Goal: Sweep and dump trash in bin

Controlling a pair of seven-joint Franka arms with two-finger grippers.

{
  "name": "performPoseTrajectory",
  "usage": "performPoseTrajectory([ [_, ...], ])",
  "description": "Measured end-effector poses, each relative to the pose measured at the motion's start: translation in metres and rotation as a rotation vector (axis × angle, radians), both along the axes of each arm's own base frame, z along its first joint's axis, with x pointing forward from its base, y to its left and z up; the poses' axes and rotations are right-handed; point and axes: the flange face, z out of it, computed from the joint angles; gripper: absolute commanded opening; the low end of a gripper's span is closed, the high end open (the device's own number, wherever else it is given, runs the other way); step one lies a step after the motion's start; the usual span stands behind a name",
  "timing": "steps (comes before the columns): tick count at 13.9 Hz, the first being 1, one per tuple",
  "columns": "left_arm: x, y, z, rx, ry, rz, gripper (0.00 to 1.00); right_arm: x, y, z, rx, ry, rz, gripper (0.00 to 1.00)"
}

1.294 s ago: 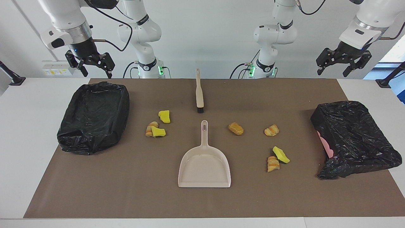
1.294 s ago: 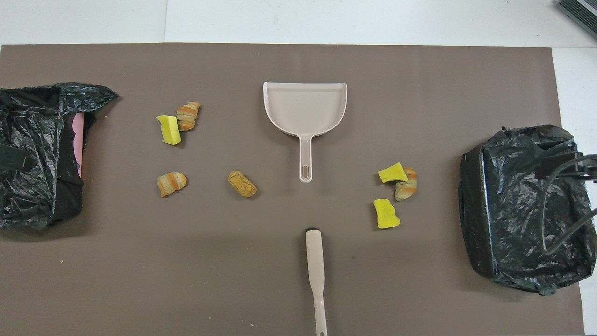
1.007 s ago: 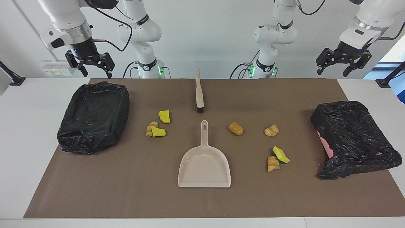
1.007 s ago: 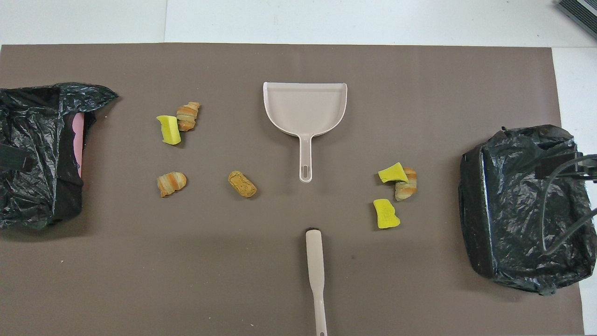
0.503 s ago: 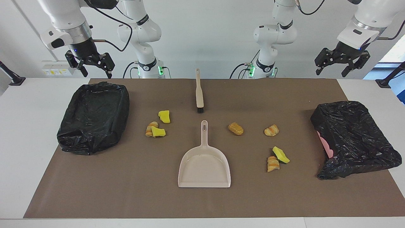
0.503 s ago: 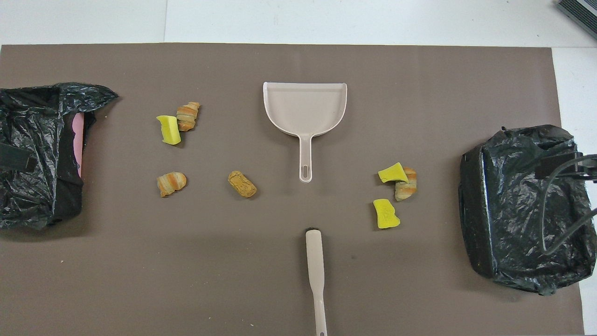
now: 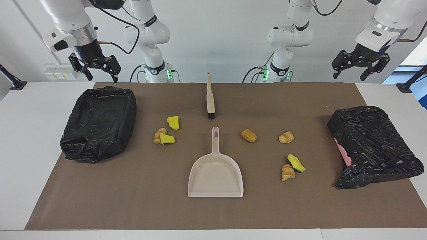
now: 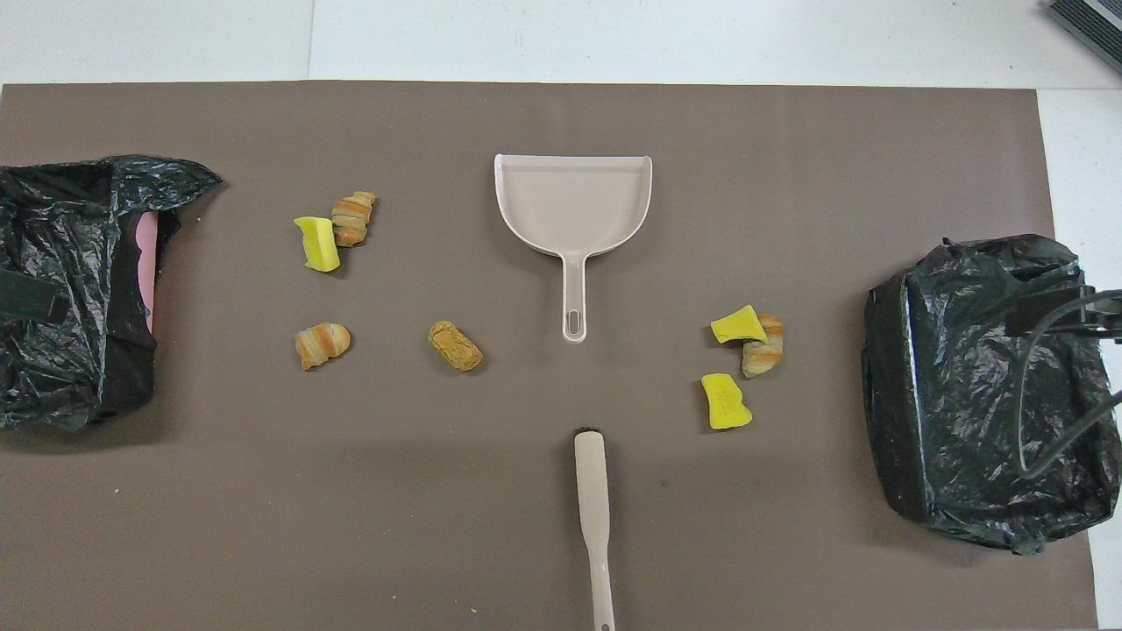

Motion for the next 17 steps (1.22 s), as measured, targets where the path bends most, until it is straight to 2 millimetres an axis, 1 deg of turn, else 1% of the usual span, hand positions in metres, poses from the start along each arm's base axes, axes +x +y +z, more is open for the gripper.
performPoseTrajectory([
  [17,-0.0036,0.0001,-0.0013,-0.001,0.005,-0.001,1.00,-0.0001,0.0000,0.0004,0.000,-0.001,0.000,1.00],
])
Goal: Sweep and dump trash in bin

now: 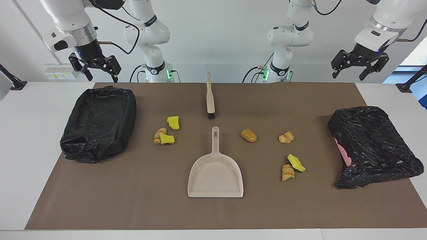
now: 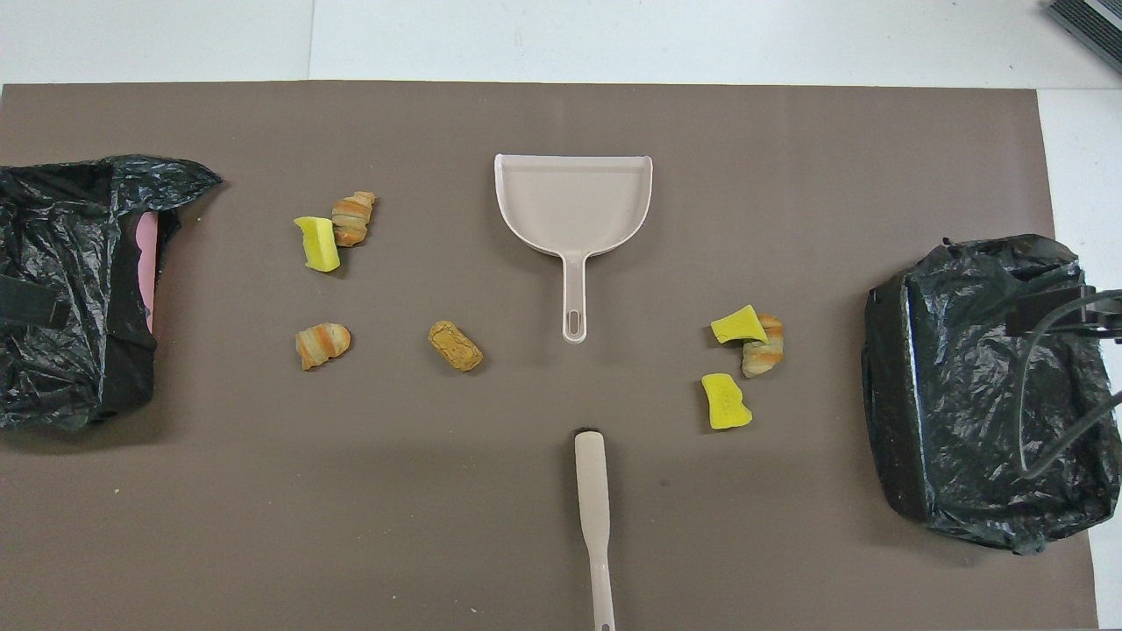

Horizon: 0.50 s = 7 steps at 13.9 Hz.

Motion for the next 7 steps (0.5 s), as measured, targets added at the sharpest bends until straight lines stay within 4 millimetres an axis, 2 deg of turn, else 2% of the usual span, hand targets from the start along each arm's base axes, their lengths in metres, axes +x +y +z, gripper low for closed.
performPoseTrajectory([
  [4,0.000,-0.002,0.000,0.000,0.000,-0.003,1.00,0.005,0.008,0.004,-0.005,-0.045,0.087,1.00],
  [5,0.000,-0.003,0.000,0.000,0.000,-0.005,1.00,0.008,0.012,0.000,-0.007,-0.047,0.150,1.00],
  [7,0.000,-0.009,0.000,-0.002,0.000,-0.017,1.00,0.017,0.016,-0.026,-0.010,-0.053,0.233,1.00],
])
